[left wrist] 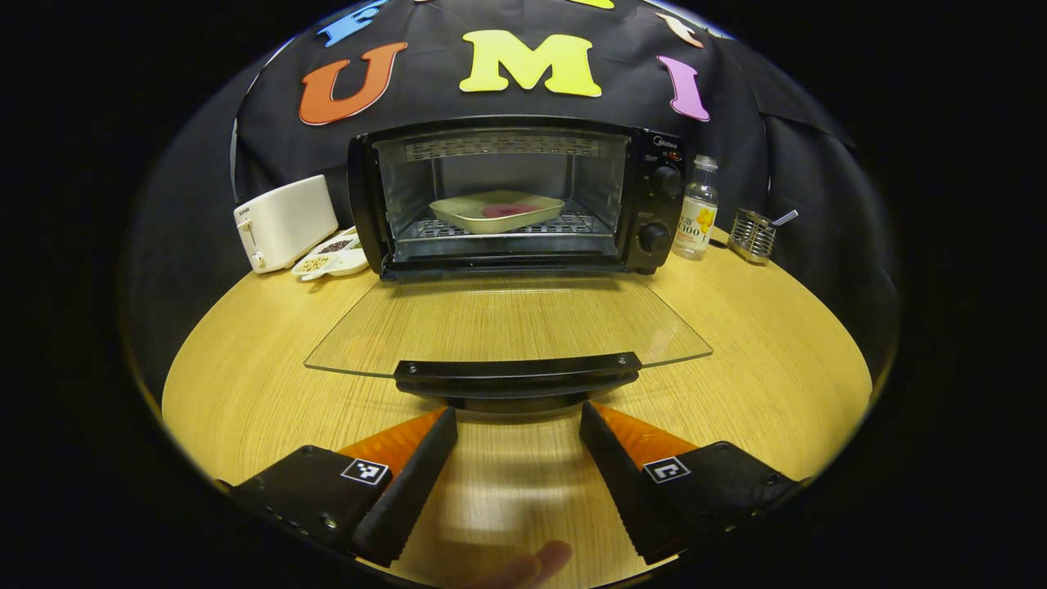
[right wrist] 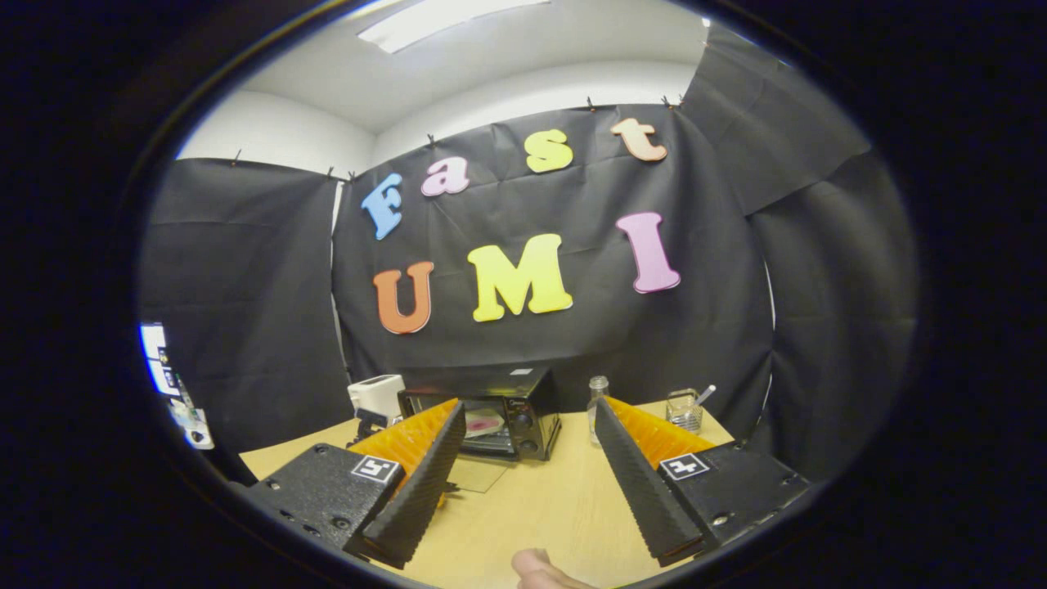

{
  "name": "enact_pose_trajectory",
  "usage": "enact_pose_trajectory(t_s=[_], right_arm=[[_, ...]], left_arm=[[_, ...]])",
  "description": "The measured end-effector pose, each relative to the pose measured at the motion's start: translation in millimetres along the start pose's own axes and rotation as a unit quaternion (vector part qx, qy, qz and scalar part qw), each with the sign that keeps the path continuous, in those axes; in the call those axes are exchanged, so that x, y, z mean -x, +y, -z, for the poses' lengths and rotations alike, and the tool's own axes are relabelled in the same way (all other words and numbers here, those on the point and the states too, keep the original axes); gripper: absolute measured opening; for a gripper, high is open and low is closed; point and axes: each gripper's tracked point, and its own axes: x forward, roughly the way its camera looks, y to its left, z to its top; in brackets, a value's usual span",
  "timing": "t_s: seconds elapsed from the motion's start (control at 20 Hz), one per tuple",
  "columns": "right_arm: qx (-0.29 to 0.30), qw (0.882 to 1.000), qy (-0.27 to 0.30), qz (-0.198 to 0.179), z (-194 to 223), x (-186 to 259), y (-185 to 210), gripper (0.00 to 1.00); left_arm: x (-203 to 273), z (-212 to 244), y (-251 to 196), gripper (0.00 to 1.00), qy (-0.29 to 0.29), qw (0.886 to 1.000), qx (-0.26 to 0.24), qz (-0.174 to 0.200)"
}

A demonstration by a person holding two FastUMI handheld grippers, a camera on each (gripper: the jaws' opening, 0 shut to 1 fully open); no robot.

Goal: Open the electric oven with the left hand, put the food in, and close the electric oven.

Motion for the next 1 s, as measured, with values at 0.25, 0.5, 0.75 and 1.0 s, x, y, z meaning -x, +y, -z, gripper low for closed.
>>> enact_pose_trajectory(t_s=[0.25,0.5,0.75,1.0], right_arm=[[-0.002,1.0,0.001,0.0,0,2,3,0.96],[-0.009,1.0,0.004,0.004,1,2,0,0.96],[-0.016,1.0,0.015,0.016,8,-1,-7,0.96],[-0.022,0.999,0.023,0.021,14,-3,-13,1.0]], left_arm=[[5,-17,3,0.97,-0.02,0.999,-0.022,-0.016],[6,-35,5,0.97,-0.044,0.999,-0.016,-0.018],[0,-56,4,0.97,-0.06,0.998,-0.022,-0.019],[-2,-89,9,0.97,-0.088,0.995,-0.034,-0.03]])
